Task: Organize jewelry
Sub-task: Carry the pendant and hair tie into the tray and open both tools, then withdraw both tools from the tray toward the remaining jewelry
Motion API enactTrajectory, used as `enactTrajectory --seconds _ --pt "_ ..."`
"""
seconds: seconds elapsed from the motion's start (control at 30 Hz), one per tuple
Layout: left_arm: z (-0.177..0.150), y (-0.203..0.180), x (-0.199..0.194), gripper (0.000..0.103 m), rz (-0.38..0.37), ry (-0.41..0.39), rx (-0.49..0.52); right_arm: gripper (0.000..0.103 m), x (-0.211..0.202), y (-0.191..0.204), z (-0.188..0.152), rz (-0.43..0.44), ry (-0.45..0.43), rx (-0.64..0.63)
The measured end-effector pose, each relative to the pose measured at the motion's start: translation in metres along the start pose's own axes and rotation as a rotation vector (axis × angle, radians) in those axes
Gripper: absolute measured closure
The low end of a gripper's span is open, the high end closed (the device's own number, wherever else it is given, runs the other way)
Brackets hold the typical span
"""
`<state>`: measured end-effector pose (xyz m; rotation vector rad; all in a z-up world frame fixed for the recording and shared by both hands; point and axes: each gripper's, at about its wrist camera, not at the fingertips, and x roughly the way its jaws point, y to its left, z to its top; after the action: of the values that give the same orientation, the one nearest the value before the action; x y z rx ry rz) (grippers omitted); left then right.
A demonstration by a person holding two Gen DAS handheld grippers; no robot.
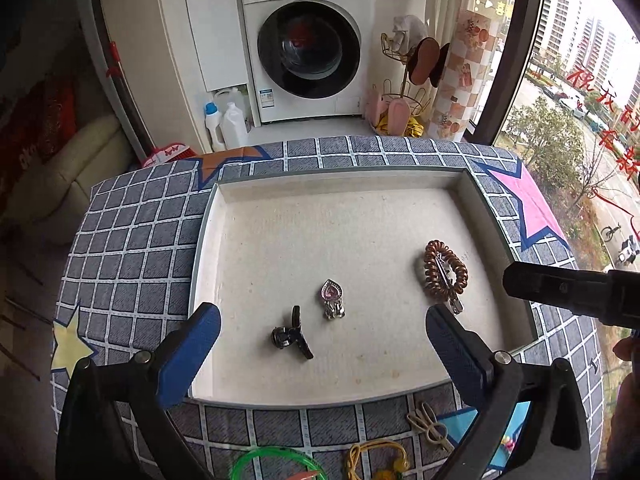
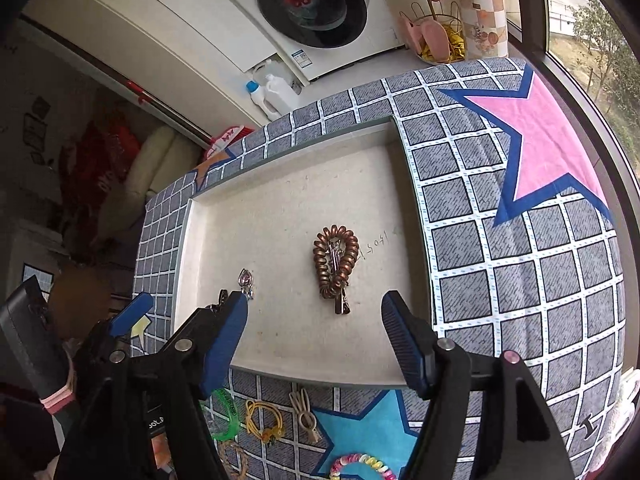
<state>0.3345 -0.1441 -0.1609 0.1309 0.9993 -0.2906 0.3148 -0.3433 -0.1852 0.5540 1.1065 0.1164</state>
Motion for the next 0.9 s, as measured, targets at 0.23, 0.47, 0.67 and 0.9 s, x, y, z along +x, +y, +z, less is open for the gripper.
enactTrajectory --seconds 0.23,0.47,0.67,0.9 --pt "-0.035 0.02 -0.028 0.0 -0.012 0.028 -0.033 0.017 -0.018 0.004 -0.031 0.021 0.0 0.01" --pt "-0.083 0.039 -0.049 0.0 0.01 0.081 -0.054 0.016 -0.031 0.008 -0.063 0.007 0.005 0.022" --pt "-0.119 0.052 -0.059 0.0 0.02 0.136 -0.084 0.016 -0.04 0.015 -0.093 -0.02 0.001 -0.009" --pt "-0.154 0.06 -0.068 0.0 0.039 0.182 -0.098 0.016 -0.048 0.02 -0.125 -0.049 -0.012 -0.029"
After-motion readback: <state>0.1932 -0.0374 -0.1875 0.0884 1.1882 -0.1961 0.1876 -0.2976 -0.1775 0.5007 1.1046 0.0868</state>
